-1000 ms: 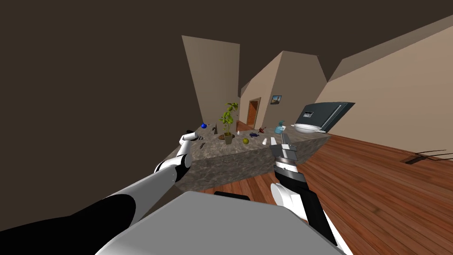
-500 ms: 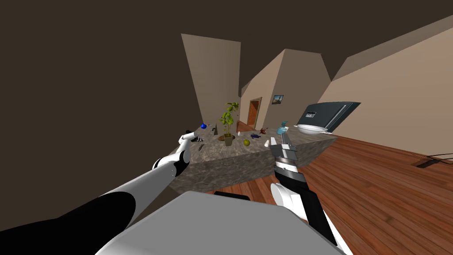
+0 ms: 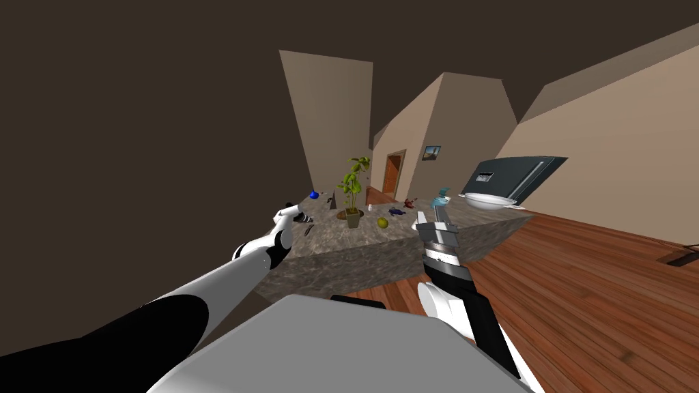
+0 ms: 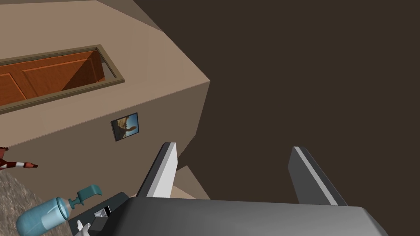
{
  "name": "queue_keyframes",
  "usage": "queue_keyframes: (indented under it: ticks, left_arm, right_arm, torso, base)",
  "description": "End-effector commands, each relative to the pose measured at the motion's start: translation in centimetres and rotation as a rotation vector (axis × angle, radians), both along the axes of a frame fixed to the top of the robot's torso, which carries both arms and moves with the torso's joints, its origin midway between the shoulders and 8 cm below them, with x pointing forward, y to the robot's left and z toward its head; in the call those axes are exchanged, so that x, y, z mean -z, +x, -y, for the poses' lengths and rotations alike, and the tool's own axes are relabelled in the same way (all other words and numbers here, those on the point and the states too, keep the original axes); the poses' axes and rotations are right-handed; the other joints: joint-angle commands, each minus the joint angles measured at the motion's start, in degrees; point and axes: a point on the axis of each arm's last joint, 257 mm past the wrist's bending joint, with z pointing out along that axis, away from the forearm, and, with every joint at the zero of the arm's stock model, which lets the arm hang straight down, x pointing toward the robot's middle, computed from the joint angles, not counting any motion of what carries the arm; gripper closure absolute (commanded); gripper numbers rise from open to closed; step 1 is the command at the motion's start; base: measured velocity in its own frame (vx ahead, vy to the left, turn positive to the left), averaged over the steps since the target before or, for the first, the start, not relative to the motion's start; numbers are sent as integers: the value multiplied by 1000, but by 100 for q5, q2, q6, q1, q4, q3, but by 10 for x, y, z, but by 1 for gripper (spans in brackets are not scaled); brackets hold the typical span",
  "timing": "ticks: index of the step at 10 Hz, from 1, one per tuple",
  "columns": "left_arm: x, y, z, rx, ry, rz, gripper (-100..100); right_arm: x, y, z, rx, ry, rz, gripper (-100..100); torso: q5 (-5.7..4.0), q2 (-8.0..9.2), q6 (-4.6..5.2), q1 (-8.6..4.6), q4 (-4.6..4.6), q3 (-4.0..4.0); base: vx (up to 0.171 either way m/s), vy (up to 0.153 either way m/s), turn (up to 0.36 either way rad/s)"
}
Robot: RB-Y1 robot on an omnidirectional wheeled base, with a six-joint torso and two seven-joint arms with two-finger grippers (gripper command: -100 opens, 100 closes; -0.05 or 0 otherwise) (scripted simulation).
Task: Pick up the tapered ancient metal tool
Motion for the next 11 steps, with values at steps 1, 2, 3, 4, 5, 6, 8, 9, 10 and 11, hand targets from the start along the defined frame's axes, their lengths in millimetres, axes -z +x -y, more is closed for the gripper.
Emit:
queue_keyframes:
  ticks: [1, 2, 3, 4, 5, 6, 8, 9, 10, 11]
  left_arm:
    - [14, -12, 3, -15, -44, -49, -100]
    - [14, -12, 3, -15, -44, -49, -100]
    - [25, -22, 6, -26, -73, -85, -100]
    - [39, -34, 10, -34, -100, -125, -100]
    - [40, -35, 10, -34, -101, -127, -100]
    - [40, -35, 10, -34, -101, -127, -100]
    - [66, -55, 18, -41, -136, -192, -100]
    - [65, -54, 17, -41, -133, -189, -100]
    - [66, -55, 18, -41, -136, -192, -100]
    - [65, -55, 18, -41, -135, -191, -100]
  right_arm:
    - [0, 0, 0, 0, 0, 0, 0]
    - [0, 0, 0, 0, 0, 0, 0]
    - [0, 0, 0, 0, 0, 0, 0]
    - [0, 0, 0, 0, 0, 0, 0]
    - [0, 0, 0, 0, 0, 0, 0]
    - [0, 0, 0, 0, 0, 0, 0]
    - [0, 0, 0, 0, 0, 0, 0]
    - [0, 0, 0, 0, 0, 0, 0]
    - [0, 0, 0, 0, 0, 0, 0]
    - [0, 0, 0, 0, 0, 0, 0]
  torso:
    - [0, 0, 0, 0, 0, 0]
    - [-1, 4, -1, -3, 2, 3]
    - [-1, 13, 0, -2, 3, 8]
    - [-1, 16, -1, -1, 4, 10]
    - [1, 15, -1, 2, 4, 9]
    - [0, 19, -1, 2, 5, 11]
    - [-1, 32, -1, -3, 8, 19]
    - [0, 34, -2, -2, 8, 20]
    - [-2, 34, 0, -2, 9, 20]
    - [-1, 35, 0, -1, 9, 21]
  base:
    - [70, -8, 15]
    - [45, -3, 12]
    - [41, 1, 15]
    - [54, 7, 23]
    - [39, 7, 12]
    - [0, 0, 0]
    - [4, -5, 14]
    - [0, 0, 0]
    - [0, 0, 0]
    - [0, 0, 0]
